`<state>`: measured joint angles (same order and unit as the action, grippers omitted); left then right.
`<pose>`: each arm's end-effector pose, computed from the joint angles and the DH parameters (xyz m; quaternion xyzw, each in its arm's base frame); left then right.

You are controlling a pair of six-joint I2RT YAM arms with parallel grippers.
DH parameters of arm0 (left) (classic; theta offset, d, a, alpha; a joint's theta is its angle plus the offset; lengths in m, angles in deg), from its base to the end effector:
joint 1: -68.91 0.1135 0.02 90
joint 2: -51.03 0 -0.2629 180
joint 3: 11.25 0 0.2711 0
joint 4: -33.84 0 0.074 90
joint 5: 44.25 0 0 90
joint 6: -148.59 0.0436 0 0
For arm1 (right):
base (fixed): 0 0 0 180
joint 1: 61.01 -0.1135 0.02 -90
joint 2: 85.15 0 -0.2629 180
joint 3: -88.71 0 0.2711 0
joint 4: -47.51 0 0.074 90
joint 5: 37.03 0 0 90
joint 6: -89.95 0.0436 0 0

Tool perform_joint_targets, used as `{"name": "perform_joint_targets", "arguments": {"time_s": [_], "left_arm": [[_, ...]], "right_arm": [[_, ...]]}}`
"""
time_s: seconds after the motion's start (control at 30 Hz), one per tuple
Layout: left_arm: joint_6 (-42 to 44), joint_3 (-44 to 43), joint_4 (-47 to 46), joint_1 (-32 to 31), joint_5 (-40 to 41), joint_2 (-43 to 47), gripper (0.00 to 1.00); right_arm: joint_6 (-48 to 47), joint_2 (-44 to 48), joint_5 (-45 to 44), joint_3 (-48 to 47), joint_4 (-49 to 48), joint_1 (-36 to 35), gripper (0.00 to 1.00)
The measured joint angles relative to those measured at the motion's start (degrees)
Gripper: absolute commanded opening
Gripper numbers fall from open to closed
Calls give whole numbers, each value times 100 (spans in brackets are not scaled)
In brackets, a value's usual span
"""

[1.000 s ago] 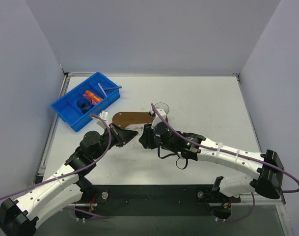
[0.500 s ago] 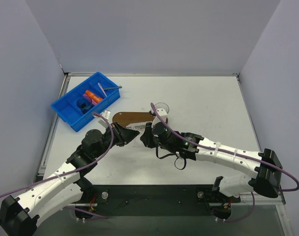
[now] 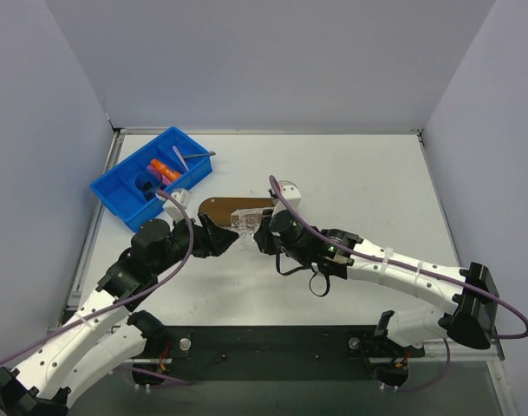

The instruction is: Prepare toiletry sets of a toothbrush and toothpaste on the tray

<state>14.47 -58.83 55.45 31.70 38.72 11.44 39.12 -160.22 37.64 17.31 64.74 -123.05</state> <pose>0.1559 -0.1251 0.2911 -0.0094 0.7853 -0.4387 0.4367 0.1655 0.2872 0.3088 -0.0877 0.8151 0.3646 0.4416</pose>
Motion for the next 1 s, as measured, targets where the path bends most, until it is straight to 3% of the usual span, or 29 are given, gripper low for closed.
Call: {"name": "perform_joint_targets", "arguments": {"time_s": [0.1, 0.2, 0.3, 0.4, 0.63, 1.0], "left_arm": [[538, -501, 796, 382, 70, 37, 80], [1139, -1143, 1357, 1204, 96, -107, 80], [1646, -1628, 1598, 2210, 87, -372, 80], [2000, -1733, 1628, 2695, 503, -586, 80], [2549, -1172, 1670, 2826, 1379, -656, 80], [2719, -1049, 1652, 2833, 1558, -557, 80]], "right_arm": [[0, -7, -9, -111, 149, 52, 0], [11, -114, 17, -315, 308, 125, 0], [57, -352, 136, -612, 487, 269, 0], [125, -634, 210, -885, 647, 402, 0], [157, -1460, 221, -1655, 1095, 527, 0], [197, -2789, 380, -2776, 1648, 922, 0]]}}
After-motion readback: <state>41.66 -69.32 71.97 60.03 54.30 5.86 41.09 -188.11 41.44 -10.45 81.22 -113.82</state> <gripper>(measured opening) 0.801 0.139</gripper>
